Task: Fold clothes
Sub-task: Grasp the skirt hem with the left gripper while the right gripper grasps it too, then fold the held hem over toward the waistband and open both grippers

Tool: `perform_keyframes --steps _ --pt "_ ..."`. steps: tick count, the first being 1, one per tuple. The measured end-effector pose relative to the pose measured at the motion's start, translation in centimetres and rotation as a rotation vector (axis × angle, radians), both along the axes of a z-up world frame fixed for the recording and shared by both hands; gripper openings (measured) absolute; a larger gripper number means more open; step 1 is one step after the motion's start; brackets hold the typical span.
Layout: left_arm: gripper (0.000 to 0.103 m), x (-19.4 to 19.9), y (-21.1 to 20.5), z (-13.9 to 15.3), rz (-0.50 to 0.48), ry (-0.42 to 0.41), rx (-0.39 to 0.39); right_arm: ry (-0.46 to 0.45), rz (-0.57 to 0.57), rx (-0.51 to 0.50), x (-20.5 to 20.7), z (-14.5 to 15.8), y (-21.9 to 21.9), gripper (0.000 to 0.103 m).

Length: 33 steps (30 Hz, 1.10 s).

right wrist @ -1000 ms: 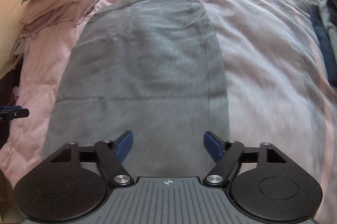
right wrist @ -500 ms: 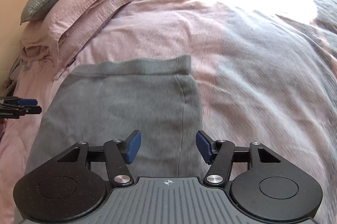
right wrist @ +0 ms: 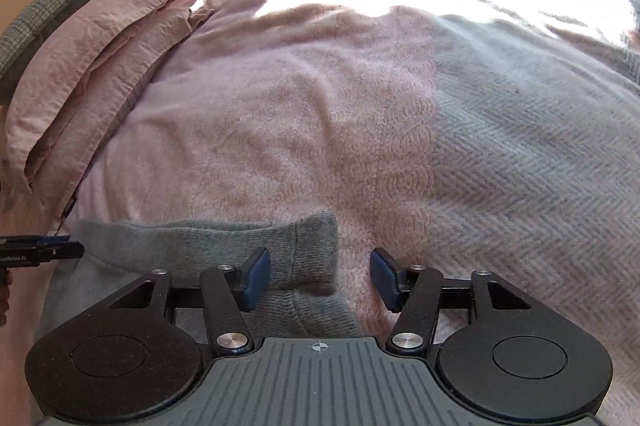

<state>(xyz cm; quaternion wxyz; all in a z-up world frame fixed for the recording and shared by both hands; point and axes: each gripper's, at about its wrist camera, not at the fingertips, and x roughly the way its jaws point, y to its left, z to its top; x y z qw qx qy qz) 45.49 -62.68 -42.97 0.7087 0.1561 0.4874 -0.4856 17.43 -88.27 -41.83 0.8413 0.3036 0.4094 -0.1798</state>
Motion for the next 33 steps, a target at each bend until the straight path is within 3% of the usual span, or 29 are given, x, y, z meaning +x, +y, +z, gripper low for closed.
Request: perform_keyframes --steps 1,4,5,9,13,16,19,21,23,26,30,33 --pt "0.036 0.0 -0.2 -0.1 0.004 0.015 -0.013 0.015 -0.015 -0.014 0.2 0.0 0.1 0.015" --pt "0.009 -0.2 -0.1 0.3 0.026 -0.011 -0.038 -0.039 0.021 -0.071 -0.8 1.2 0.8 0.009" --pt "0.006 -0.2 0.3 0.6 0.02 -0.019 -0.056 -0.082 0.019 -0.076 -1.6 2.1 1.0 0.008" --pt "0.005 -1.0 3.6 4.1 -0.003 -0.031 -0.22 -0.229 0.053 -0.17 -5.2 6.6 3.7 0.008" --pt "0.005 -4.8 9.8 9.0 -0.037 -0.084 -0.363 -0.375 0.093 -0.261 -11.8 11.9 9.1 0.008" --pt "0.005 -8.8 16.3 11.7 -0.048 -0.079 -0.413 -0.37 0.138 -0.295 -17.6 13.8 14.0 0.008" --pt "0.006 -14.3 22.2 12.2 -0.112 -0.086 -0.343 -0.201 0.195 -0.28 -22.6 13.0 19.6 0.008" --pt "0.012 -17.7 25.5 10.7 -0.129 -0.04 -0.214 0.016 0.176 -0.184 -24.7 10.1 22.3 0.011" --pt "0.016 -20.1 28.4 8.2 -0.096 0.053 -0.101 0.168 0.086 -0.109 -26.6 7.5 24.0 0.031" --pt "0.016 -21.6 31.5 5.4 0.007 0.161 0.002 0.129 -0.049 0.053 -28.4 6.3 24.8 0.034" --pt "0.03 -20.5 32.6 4.1 0.198 0.293 -0.072 -0.01 -0.216 0.201 -28.1 5.6 22.8 0.035" --pt "0.035 -18.8 31.9 2.6 0.332 0.412 -0.107 -0.045 -0.338 0.283 -28.1 4.1 20.2 0.035"
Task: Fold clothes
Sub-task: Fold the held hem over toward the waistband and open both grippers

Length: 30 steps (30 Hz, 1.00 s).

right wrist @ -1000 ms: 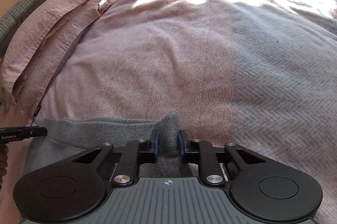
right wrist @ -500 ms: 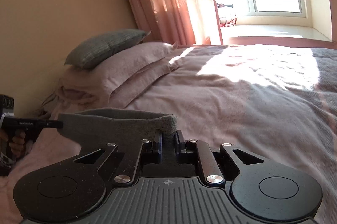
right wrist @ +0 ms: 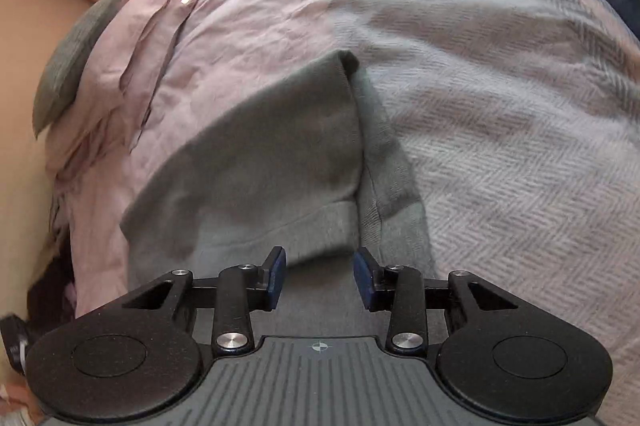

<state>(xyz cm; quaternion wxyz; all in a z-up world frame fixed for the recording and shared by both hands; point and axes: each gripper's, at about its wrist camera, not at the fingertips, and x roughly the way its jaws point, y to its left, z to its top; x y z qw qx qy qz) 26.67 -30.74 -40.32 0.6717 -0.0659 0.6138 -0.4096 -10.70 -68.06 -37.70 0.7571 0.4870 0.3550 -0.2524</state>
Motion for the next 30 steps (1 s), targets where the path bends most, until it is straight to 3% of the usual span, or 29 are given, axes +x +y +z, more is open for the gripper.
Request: perform_keyframes --steps 4,7,8,9,10,11,12,17,22,25,30 --pt "0.035 0.9 -1.1 -2.0 0.07 0.077 -0.016 -0.046 -0.093 0.119 0.3 -2.4 -2.0 0.035" --pt "0.032 1.0 -1.8 -3.0 0.094 0.124 -0.044 -0.038 -0.12 0.14 0.7 -3.5 -2.7 0.034" --pt "0.03 1.1 -2.1 -3.2 0.092 0.126 -0.036 -0.027 -0.106 0.121 1.0 -3.4 -2.7 0.028" --pt "0.019 1.0 -2.3 -3.2 0.084 0.103 -0.017 -0.008 -0.085 0.091 1.2 -3.0 -2.6 0.016" --pt "0.009 1.0 -2.5 -3.0 0.068 0.064 0.01 -0.011 -0.064 0.048 1.0 -2.3 -2.3 0.012" --pt "0.007 1.0 -2.3 -2.8 0.052 0.046 0.015 -0.028 -0.059 0.021 0.7 -1.5 -2.0 0.002" --pt "0.006 1.1 -2.0 -2.3 0.048 0.038 -0.001 -0.048 -0.061 0.002 0.2 -0.7 -1.7 0.0" --pt "0.006 0.1 -0.2 1.6 0.002 -0.063 -0.076 -0.084 -0.101 0.002 -3.4 1.9 -0.2 0.0" --pt "0.006 -0.5 -0.2 1.2 -0.027 -0.085 -0.009 -0.096 -0.082 0.094 -3.8 0.5 0.1 0.0" --pt "0.007 -0.3 -0.8 -0.3 -0.007 -0.062 0.018 -0.102 -0.074 0.096 -2.3 -0.4 -0.1 0.03" --pt "0.009 -0.1 -1.0 -1.9 0.024 -0.018 0.042 -0.038 -0.09 0.145 -0.1 -3.6 -0.6 0.031"
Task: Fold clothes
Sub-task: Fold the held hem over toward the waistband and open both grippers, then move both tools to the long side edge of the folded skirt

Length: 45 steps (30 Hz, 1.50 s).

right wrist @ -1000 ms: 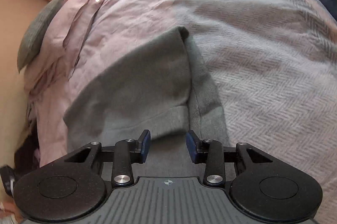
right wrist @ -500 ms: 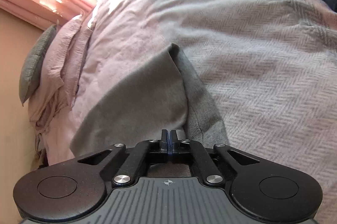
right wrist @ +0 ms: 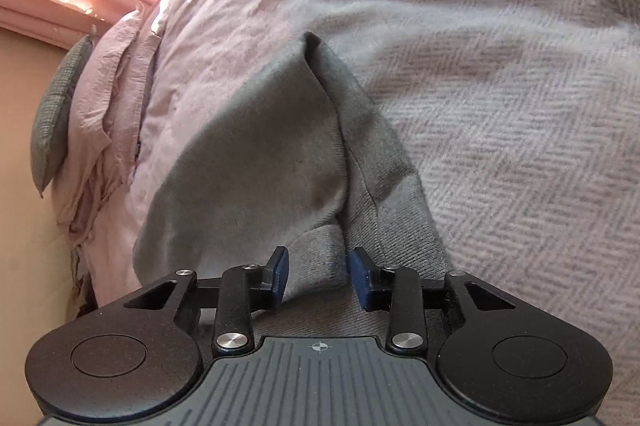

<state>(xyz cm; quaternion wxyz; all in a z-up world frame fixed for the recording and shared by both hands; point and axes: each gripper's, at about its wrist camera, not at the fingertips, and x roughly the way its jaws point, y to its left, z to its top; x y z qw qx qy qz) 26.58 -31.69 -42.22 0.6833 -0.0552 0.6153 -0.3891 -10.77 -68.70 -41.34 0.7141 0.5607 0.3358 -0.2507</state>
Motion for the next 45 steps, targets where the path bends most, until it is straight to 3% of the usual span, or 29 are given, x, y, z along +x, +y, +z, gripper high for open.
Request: perform_keyframes --steps 1,2,5,10,17,20,23,26,29,31,34,36,39,42,45 --pt "0.01 0.0 0.1 -0.2 0.006 0.012 -0.004 -0.005 -0.012 0.02 0.2 -0.5 -0.1 0.031" --pt "0.01 0.0 0.2 -0.4 0.012 0.018 -0.005 0.005 -0.001 0.023 0.4 -0.6 -0.2 0.022" --pt "0.006 0.3 0.3 0.0 -0.009 -0.001 -0.009 0.015 0.067 -0.038 0.6 1.4 -0.1 0.012" --pt "0.006 0.3 1.8 3.1 -0.07 -0.067 -0.088 -0.031 0.097 -0.034 -1.2 4.2 0.6 0.011" --pt "0.007 -2.0 2.9 2.1 -0.112 -0.089 -0.013 0.091 0.083 -0.026 -1.5 1.8 2.2 0.012" --pt "0.008 -3.0 2.3 1.4 -0.139 -0.149 0.077 0.156 0.099 -0.066 -0.3 2.4 2.6 0.018" --pt "0.013 -2.5 2.5 2.2 -0.142 -0.16 0.105 0.267 0.141 -0.209 1.2 5.0 3.1 0.03" --pt "0.013 -0.8 3.3 4.1 -0.079 -0.241 0.129 0.332 0.162 -0.451 2.9 7.4 3.7 0.032" --pt "0.013 0.5 1.2 5.9 -0.084 -0.388 0.143 0.285 0.227 -0.601 6.3 8.1 3.7 0.032" --pt "0.013 0.6 -2.3 6.5 -0.15 -0.486 0.118 0.232 0.321 -0.695 10.1 7.7 4.2 0.032" --pt "0.013 -0.6 -8.5 6.4 -0.279 -0.565 0.05 0.184 0.499 -0.824 15.7 6.6 6.1 0.032" --pt "0.013 -2.2 -12.0 5.4 -0.386 -0.619 0.04 0.146 0.601 -0.854 18.3 4.9 7.1 0.032" --pt "0.017 -3.6 -15.0 3.1 -0.486 -0.687 0.062 0.197 0.705 -0.889 20.0 1.6 7.1 0.032" --pt "0.017 -1.7 -14.8 0.7 -0.449 -0.707 0.119 0.302 0.623 -0.907 17.5 -0.6 3.7 0.032" --pt "0.017 1.9 -11.9 -0.2 -0.33 -0.671 0.169 0.323 0.502 -0.831 13.0 -0.3 -0.5 0.03"
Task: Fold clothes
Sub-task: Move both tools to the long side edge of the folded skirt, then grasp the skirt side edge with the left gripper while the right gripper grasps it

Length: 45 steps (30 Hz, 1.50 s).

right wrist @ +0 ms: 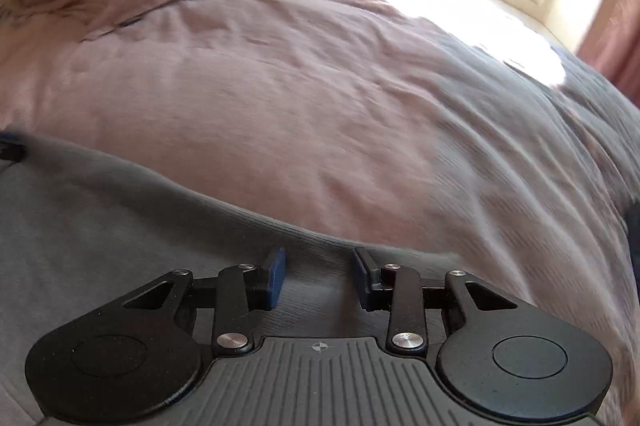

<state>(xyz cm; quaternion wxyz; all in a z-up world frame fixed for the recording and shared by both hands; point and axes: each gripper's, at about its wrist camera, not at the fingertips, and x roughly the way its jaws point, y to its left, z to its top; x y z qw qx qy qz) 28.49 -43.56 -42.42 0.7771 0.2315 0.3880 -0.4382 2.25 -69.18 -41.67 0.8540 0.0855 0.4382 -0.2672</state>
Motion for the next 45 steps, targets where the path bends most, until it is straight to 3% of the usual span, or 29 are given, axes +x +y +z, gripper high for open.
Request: perform_keyframes --steps 3,8,11,13,14,16,20,24,25,27,28,29,31,35,41,45 --pt "0.017 2.0 3.3 0.5 0.092 0.015 0.016 0.062 -0.055 -0.045 -3.0 2.3 -0.5 0.03" --pt "0.014 -0.6 8.1 3.8 0.073 0.07 -0.003 -0.035 -0.031 0.114 -7.7 7.1 3.9 0.03" --pt "0.014 -4.5 9.7 5.6 0.017 0.142 -0.017 -0.044 0.029 0.202 -9.4 6.6 7.6 0.03" --pt "0.014 -7.0 10.2 5.7 -0.01 0.193 -0.012 -0.001 0.035 0.231 -9.8 5.1 9.5 0.03" --pt "0.015 -8.0 10.3 5.3 -0.019 0.212 0.005 0.047 0.014 0.25 -10.1 3.9 10.1 0.03" --pt "0.017 -9.4 10.6 3.6 -0.013 0.225 0.087 0.055 0.019 0.257 -10.5 3.1 10.6 0.03" --pt "0.018 -9.1 12.1 2.6 0.02 0.25 0.147 0.113 0.109 0.291 -10.2 4.1 9.3 0.03" --pt "0.017 -7.5 12.5 4.4 0.015 0.217 0.177 0.114 0.073 0.282 -11.0 5.9 6.8 0.03" --pt "0.017 -6.9 12.3 5.0 0.023 0.218 0.18 0.092 0.055 0.294 -11.3 6.3 6.1 0.032" --pt "0.02 -5.9 11.8 6.2 0.044 0.223 0.155 0.055 0.024 0.322 -11.3 6.8 4.7 0.046" --pt "0.024 -5.4 11.4 6.8 0.052 0.226 0.138 0.037 0.011 0.328 -11.1 6.8 4.0 0.058" --pt "0.03 -4.8 10.8 7.2 0.054 0.226 0.123 0.023 0.003 0.329 -10.8 6.8 3.2 0.061" --pt "0.03 -3.5 9.3 7.6 0.038 0.214 0.085 0.004 0.002 0.333 -10.1 6.3 1.1 0.061" --pt "0.03 -1.2 5.9 7.0 -0.07 0.152 0.089 0.003 0.062 0.304 -8.2 5.3 -2.8 0.061" --pt "0.032 1.6 0.3 5.0 -0.357 0.02 0.159 0.083 0.289 0.172 -3.7 3.7 -7.7 0.061" --pt "0.05 3.5 -2.8 3.2 -0.509 -0.002 0.231 0.164 0.408 0.136 -0.6 2.4 -9.4 0.061"
